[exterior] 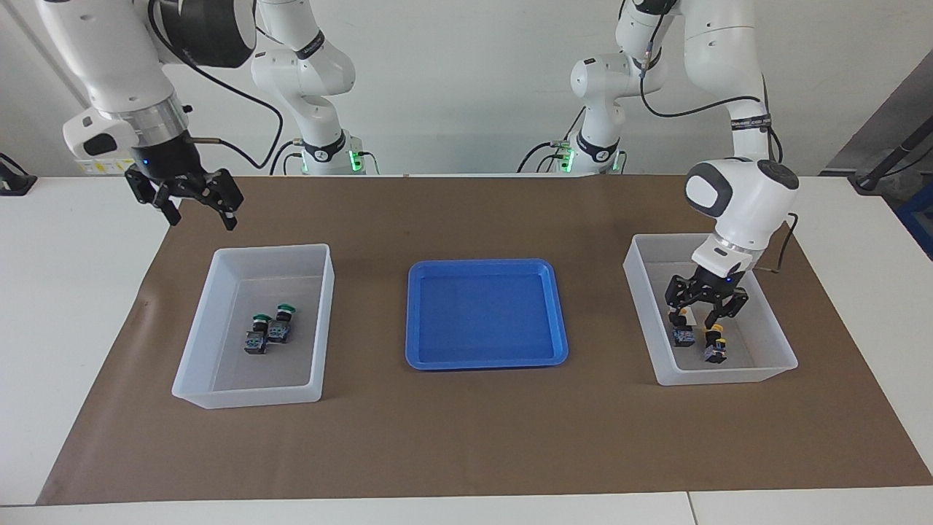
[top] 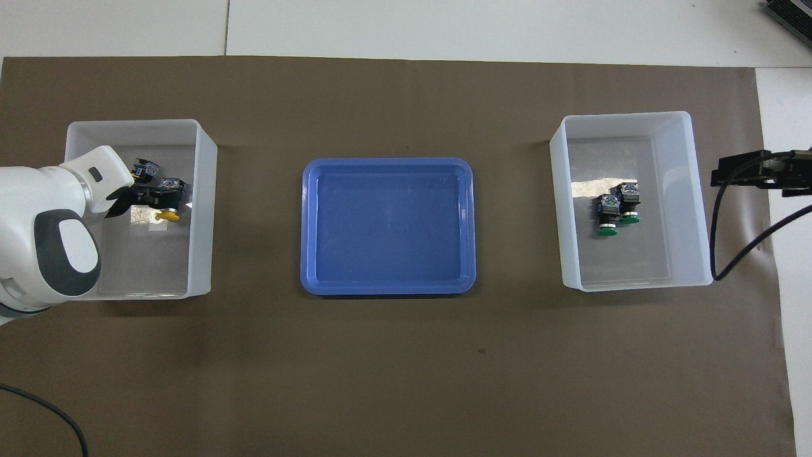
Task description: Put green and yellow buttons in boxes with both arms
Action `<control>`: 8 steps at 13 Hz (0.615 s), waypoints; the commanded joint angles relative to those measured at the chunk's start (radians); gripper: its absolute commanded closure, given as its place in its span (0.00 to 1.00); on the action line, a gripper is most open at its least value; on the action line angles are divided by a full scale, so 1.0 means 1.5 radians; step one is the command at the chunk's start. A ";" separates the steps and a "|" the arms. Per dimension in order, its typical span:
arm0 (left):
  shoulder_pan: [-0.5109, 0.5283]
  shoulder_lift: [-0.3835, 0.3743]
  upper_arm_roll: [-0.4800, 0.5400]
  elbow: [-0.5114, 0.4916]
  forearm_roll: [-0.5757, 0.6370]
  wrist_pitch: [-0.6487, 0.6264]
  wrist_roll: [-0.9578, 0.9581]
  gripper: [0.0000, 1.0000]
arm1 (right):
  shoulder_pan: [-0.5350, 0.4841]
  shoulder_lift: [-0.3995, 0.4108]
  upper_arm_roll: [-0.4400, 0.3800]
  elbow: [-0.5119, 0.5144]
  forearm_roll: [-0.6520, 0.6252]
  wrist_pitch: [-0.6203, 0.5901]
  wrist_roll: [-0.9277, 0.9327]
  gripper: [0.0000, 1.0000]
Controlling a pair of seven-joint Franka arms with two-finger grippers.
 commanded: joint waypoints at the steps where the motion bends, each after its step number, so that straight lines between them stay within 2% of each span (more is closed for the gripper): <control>1: -0.008 -0.054 0.006 0.011 -0.015 -0.086 -0.016 0.00 | -0.024 -0.016 -0.005 0.016 -0.007 -0.041 0.009 0.00; 5: -0.013 -0.120 0.004 0.049 0.000 -0.223 -0.073 0.00 | -0.021 -0.029 -0.003 0.000 -0.006 -0.079 0.009 0.00; 8: -0.066 -0.144 0.004 0.094 0.078 -0.297 -0.191 0.00 | -0.021 -0.033 -0.004 -0.005 -0.007 -0.081 0.008 0.00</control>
